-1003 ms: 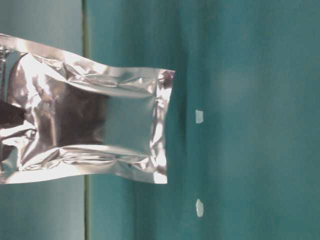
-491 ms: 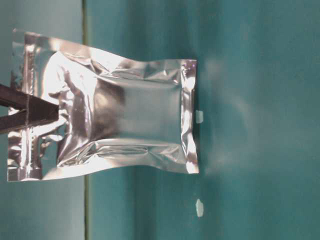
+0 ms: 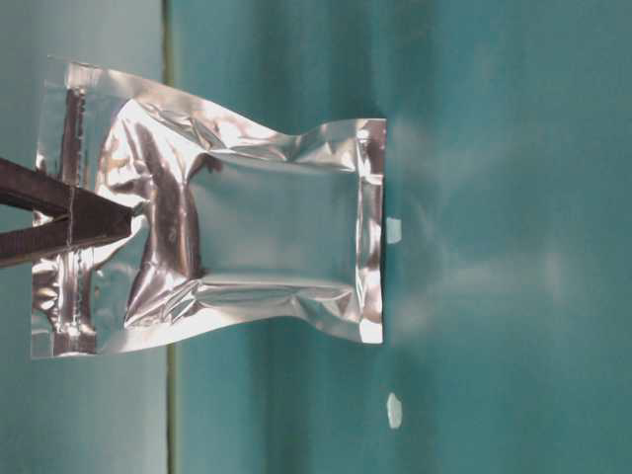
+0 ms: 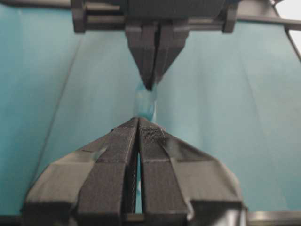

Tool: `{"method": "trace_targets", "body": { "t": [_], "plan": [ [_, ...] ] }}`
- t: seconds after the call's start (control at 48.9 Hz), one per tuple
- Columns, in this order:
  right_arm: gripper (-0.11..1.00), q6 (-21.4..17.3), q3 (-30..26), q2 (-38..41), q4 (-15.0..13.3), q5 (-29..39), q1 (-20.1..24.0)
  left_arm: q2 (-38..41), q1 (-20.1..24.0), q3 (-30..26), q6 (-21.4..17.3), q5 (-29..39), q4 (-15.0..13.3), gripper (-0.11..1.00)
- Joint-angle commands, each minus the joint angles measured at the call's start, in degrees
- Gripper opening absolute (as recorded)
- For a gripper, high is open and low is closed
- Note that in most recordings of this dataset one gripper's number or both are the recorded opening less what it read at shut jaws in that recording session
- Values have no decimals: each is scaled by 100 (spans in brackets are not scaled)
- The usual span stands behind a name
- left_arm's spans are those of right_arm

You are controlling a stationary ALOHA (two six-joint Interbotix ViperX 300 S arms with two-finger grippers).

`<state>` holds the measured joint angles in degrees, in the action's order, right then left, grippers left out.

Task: Hand over the silver zip bag and make it stand upright.
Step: 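Reach the left gripper to the bag's lower edge held by the right gripper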

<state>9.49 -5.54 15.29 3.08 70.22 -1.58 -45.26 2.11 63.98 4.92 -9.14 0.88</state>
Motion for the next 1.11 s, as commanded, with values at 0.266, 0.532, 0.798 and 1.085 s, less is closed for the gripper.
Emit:
{"method": "trace_targets", "body": {
  "t": [0.266, 0.532, 0.798, 1.085],
  "plan": [
    [2, 44, -26, -53, 0, -79, 35, 343, 18, 18, 62, -606, 18, 13],
    [2, 53, -26, -53, 0, -167, 35, 853, 0, 308, 466, -1257, 18, 86],
    [2, 44, -18, -53, -9, -176, 35, 1934, 0, 738, 554, -2813, 18, 81],
    [2, 44, 0, -53, 0, -272, 35, 3621, -26, 141, 501, -3516, 18, 87]
  ]
}}
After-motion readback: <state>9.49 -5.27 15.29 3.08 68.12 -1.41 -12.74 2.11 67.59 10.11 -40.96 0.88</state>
